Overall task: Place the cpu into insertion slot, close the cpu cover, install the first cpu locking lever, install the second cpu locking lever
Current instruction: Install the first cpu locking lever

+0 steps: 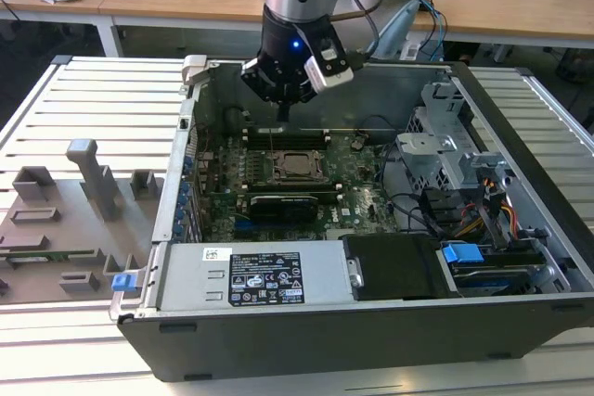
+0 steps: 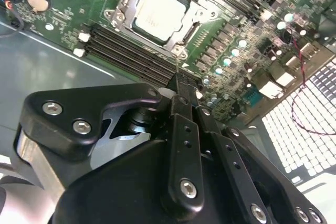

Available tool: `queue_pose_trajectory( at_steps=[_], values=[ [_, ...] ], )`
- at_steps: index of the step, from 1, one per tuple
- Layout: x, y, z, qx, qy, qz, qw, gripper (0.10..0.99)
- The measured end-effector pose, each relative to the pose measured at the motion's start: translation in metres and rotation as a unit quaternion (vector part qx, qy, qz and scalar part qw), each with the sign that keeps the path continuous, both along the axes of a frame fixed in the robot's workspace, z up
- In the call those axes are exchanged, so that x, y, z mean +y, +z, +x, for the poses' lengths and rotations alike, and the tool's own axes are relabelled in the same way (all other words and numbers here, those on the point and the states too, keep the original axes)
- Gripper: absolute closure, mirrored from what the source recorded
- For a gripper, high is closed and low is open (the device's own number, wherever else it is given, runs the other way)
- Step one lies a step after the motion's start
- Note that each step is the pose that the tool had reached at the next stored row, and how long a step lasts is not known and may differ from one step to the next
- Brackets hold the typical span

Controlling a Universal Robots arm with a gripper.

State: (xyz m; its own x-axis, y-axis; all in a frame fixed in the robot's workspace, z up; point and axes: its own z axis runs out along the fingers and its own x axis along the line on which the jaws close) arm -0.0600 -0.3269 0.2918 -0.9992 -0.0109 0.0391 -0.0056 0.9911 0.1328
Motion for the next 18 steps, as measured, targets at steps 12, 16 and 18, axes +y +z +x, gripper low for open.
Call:
queue_pose_trajectory(
  at_steps=[12,16,18],
  values=[
    [0.0,0.0,-0.0305,-0.0001,0.0,0.0,1.0,0.98],
    [0.0012,0.0,-0.0345,-0.0001,0.0,0.0,1.0,0.98],
    [0.0038,0.0,-0.0359,-0.0001,0.0,0.0001,1.0,0.98]
  ],
)
